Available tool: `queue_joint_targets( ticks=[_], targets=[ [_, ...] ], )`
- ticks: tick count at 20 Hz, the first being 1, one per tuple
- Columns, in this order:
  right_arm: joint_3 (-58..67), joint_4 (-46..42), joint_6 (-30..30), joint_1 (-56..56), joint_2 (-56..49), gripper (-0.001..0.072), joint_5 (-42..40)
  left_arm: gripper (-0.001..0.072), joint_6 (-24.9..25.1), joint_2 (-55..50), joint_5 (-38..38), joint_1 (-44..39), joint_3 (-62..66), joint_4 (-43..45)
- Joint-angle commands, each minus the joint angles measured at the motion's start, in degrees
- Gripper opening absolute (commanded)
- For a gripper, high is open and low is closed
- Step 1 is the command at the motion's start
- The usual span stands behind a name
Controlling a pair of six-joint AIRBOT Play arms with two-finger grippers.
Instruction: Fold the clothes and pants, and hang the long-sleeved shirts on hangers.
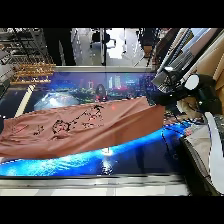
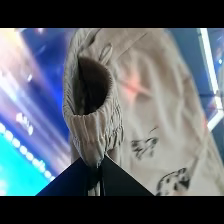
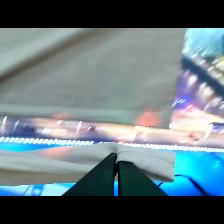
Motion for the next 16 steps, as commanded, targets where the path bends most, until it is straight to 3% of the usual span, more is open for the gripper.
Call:
queue_joint_targets(
  ticks=[1, 5, 9, 15, 16],
  targets=[
    [0.1, -3.1, 2.0, 0.0, -1.0, 0.0008, -9.9, 0.0008, -2.2, -5.0, -2.3, -2.9, 11.5, -0.9],
    [0.2, -3.1, 6.1, 0.0, -10.4, 0.0008, -23.5, 0.0008, -3.7, -19.0, 3.4, -11.2, 17.0, -11.9],
    [3.7, -2.6, 9.1, 0.0, -21.4, 0.0008, -35.0, 0.0008, -4.0, -32.7, 17.8, -21.0, 18.9, -24.9],
    [15.8, -0.5, 12.3, 0.0, -33.4, 0.0020, -40.0, 0.0037, -3.6, -40.3, 36.0, -28.4, 19.2, -30.7],
    [16.0, -0.5, 12.3, -0.1, -33.5, 0.0201, -39.8, 0.0143, -3.5, -39.9, 36.9, -28.5, 19.3, -30.7]
  ],
)
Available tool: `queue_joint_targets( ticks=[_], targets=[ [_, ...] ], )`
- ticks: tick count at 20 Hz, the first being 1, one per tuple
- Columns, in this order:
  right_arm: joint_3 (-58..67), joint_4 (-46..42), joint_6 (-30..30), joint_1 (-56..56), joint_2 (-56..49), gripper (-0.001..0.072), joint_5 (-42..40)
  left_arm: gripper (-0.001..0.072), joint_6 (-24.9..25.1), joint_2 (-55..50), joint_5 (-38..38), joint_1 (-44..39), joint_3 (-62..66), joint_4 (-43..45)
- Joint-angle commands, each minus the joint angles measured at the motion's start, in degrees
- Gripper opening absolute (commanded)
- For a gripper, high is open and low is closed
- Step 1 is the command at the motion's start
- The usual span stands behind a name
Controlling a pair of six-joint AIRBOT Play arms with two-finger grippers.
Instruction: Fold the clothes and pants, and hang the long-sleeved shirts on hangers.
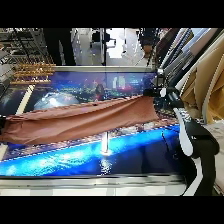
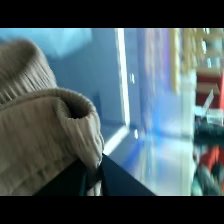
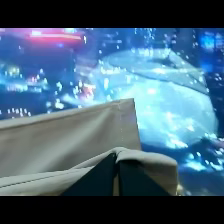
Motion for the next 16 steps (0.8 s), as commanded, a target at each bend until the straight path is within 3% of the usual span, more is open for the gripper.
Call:
queue_joint_targets(
  ticks=[1, 2, 3, 5, 6, 7, 9, 11, 16],
  targets=[
    [3.9, 1.6, 1.4, -0.6, -3.2, 0.0483, 0.1, 0.0393, 1.4, -1.1, 7.4, -2.1, 0.6, -2.4],
    [4.8, 2.0, 3.3, -1.5, -2.5, 0.0528, 5.6, 0.0690, 3.8, 0.3, 5.3, -1.2, 0.7, -2.4],
    [5.0, 2.3, 5.3, -2.7, -1.5, 0.0491, 11.7, 0.0711, 7.2, 2.2, 2.0, 0.1, 0.7, -2.4],
    [3.6, 4.5, 4.5, -5.8, 1.1, 0.0489, 22.9, 0.0698, 15.0, 6.2, -9.1, 3.8, 0.7, 1.3],
    [1.6, 7.4, 2.6, -7.6, 2.8, 0.0489, 28.2, 0.0655, 15.2, 8.0, -14.3, 5.6, 0.7, 6.8],
    [-1.2, 11.5, 0.0, -9.2, 4.4, 0.0488, 32.6, 0.0581, 12.4, 9.8, -19.5, 7.3, 0.7, 15.0],
    [-10.3, 23.3, -4.8, -12.1, 8.4, 0.0486, 38.2, 0.0579, 3.7, 11.7, -28.3, 8.7, 0.4, 31.4],
    [-20.5, 32.3, -5.9, -13.8, 12.1, 0.0486, 38.9, 0.0581, 0.2, 11.8, -36.1, 8.3, -0.3, 43.1],
    [-34.0, 35.3, -2.2, -13.8, 14.2, 0.0465, 31.5, 0.0582, 0.2, 11.8, -32.0, 8.3, -7.4, 41.8]
  ],
)
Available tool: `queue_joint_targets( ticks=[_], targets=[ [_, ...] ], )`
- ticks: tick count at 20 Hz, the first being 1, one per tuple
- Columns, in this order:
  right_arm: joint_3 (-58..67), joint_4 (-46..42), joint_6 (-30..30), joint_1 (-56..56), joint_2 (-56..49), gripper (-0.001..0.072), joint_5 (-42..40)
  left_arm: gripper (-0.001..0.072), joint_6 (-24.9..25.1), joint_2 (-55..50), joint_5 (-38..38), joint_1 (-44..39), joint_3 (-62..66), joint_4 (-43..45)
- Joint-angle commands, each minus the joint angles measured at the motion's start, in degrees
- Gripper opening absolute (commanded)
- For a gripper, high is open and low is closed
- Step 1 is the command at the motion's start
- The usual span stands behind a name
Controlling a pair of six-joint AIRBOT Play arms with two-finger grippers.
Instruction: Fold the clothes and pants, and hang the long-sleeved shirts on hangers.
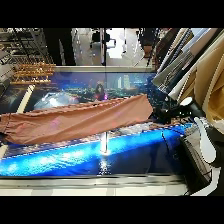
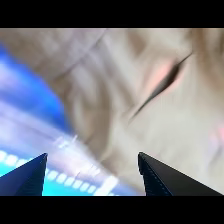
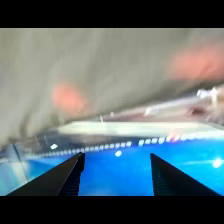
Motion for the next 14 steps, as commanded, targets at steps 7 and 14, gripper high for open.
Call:
queue_joint_targets(
  ticks=[7, 14],
  targets=[
    [-9.2, 15.6, 1.2, 1.9, -3.8, 0.0465, -19.7, 0.0607, -2.7, -3.6, 11.8, -2.0, -5.9, -6.0],
    [-3.1, 17.6, -3.5, 8.0, -6.5, 0.0014, -25.8, 0.0010, -1.7, -6.5, 16.9, -7.9, -3.9, -18.3]
  ],
)
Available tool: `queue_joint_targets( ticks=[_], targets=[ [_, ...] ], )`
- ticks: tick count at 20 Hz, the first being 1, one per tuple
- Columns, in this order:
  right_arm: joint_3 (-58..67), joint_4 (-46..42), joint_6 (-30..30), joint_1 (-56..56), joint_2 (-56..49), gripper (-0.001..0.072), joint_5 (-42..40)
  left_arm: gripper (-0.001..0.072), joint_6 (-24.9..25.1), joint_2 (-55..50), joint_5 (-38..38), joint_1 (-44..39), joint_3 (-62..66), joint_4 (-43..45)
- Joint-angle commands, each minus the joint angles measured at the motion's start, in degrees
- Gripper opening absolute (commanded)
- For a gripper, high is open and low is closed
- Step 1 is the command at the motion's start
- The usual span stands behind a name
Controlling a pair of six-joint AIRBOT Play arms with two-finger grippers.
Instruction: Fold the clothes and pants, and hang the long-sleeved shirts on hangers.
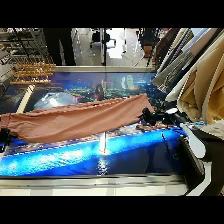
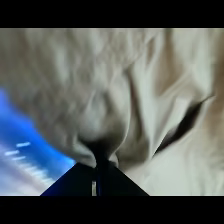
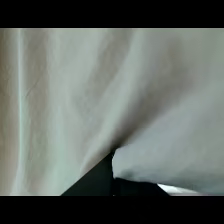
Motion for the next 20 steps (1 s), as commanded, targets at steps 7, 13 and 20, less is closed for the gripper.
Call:
queue_joint_targets(
  ticks=[7, 13, 20],
  targets=[
    [3.2, -34.7, -4.2, 2.3, 9.4, 0.0012, 30.6, 0.0006, 2.4, 2.1, -23.2, 6.4, 18.4, 24.5],
    [-19.7, -33.6, -4.3, 16.1, 21.9, 0.0014, 33.6, 0.0007, 3.5, 4.5, -25.1, 9.9, 15.2, 45.8],
    [-23.8, -42.2, -3.4, 10.1, 38.6, 0.0369, 29.0, 0.0681, 0.0, 4.7, -23.6, 10.4, 16.2, 40.3]
  ],
)
